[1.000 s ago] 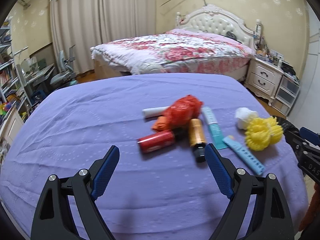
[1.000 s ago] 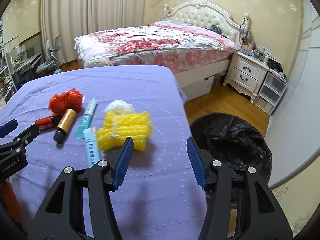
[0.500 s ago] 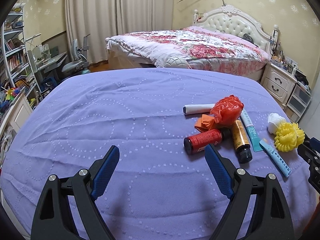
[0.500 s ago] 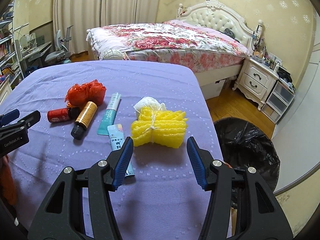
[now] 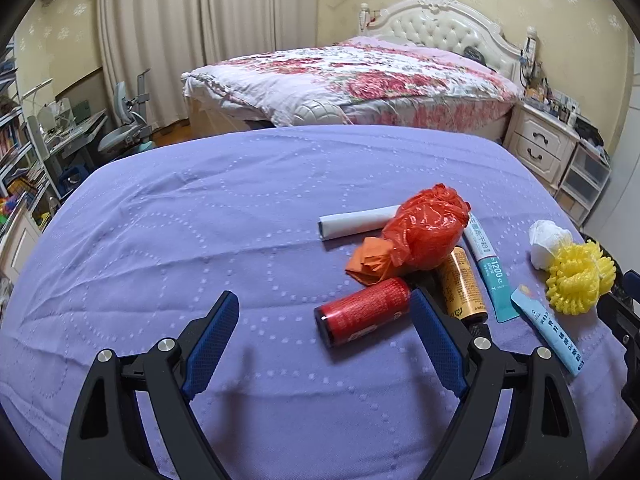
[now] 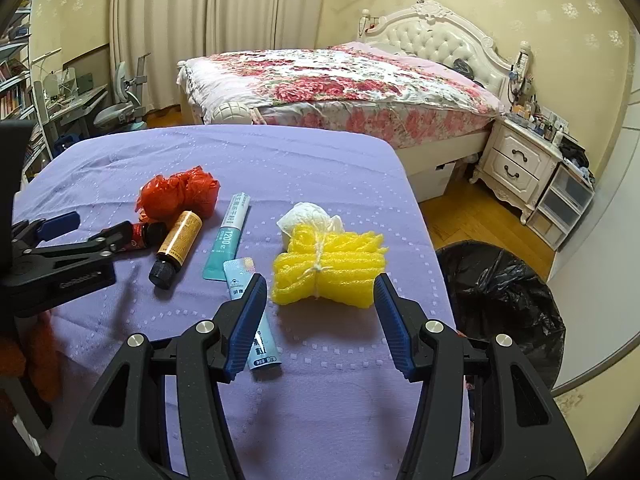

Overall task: Collect trash
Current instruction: 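Grasp the red spray can with the left tool and lift it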

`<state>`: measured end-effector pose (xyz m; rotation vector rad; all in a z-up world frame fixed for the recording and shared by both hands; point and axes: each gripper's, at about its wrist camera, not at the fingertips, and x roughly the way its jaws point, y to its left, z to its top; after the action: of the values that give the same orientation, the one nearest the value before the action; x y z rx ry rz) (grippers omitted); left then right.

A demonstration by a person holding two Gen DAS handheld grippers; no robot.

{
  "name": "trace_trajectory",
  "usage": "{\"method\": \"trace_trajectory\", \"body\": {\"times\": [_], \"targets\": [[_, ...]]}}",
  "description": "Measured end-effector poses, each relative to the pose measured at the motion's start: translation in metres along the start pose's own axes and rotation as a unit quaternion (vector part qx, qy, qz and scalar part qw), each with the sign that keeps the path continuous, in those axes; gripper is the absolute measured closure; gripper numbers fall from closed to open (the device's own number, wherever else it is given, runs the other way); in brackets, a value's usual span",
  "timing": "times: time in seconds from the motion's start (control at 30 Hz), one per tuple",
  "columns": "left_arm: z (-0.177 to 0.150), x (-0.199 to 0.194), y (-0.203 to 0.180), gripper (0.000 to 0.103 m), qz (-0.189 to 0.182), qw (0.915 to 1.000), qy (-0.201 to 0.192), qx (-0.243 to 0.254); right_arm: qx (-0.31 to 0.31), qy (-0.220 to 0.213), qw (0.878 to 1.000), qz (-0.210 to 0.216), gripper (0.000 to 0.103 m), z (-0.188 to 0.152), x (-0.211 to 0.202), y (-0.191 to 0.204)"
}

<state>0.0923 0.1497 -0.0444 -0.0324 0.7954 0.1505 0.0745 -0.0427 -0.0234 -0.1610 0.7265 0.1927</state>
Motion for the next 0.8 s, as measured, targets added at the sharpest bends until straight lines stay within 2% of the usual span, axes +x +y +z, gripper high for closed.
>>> {"method": "trace_trajectory", "body": {"times": [0.4, 0.47, 0.5, 0.53, 0.57, 0.8], "targets": [[0.000, 0.009, -0.015, 0.019, -0.016, 0.9987, 0.027, 0.040, -0.001, 0.006, 1.000, 0.009, 0.049, -0.006, 0.005, 0.003], [-0.001, 0.010, -0.013, 0.027, -0.020, 0.9987, 0.028, 0.037, -0.001, 0.006, 1.000, 0.010, 0.049, -0.006, 0.005, 0.004], [-0.001, 0.011, -0.013, 0.037, -0.026, 0.9984, 0.032, 0.038, -0.001, 0.006, 1.000, 0.010, 0.049, -0.006, 0.005, 0.004], [-0.002, 0.013, -0.013, 0.042, -0.030, 0.9981, 0.038, 0.039, -0.002, 0.006, 1.000, 0.011, 0.049, -0.007, 0.006, 0.005], [-0.003, 0.014, -0.013, 0.044, -0.032, 0.9978, 0.043, 0.040, -0.002, 0.007, 1.000, 0.011, 0.049, -0.007, 0.006, 0.006], [-0.007, 0.009, -0.013, 0.046, -0.043, 0.9974, 0.038, 0.042, -0.001, 0.007, 1.000, 0.011, 0.049, -0.009, 0.007, 0.008]]}}
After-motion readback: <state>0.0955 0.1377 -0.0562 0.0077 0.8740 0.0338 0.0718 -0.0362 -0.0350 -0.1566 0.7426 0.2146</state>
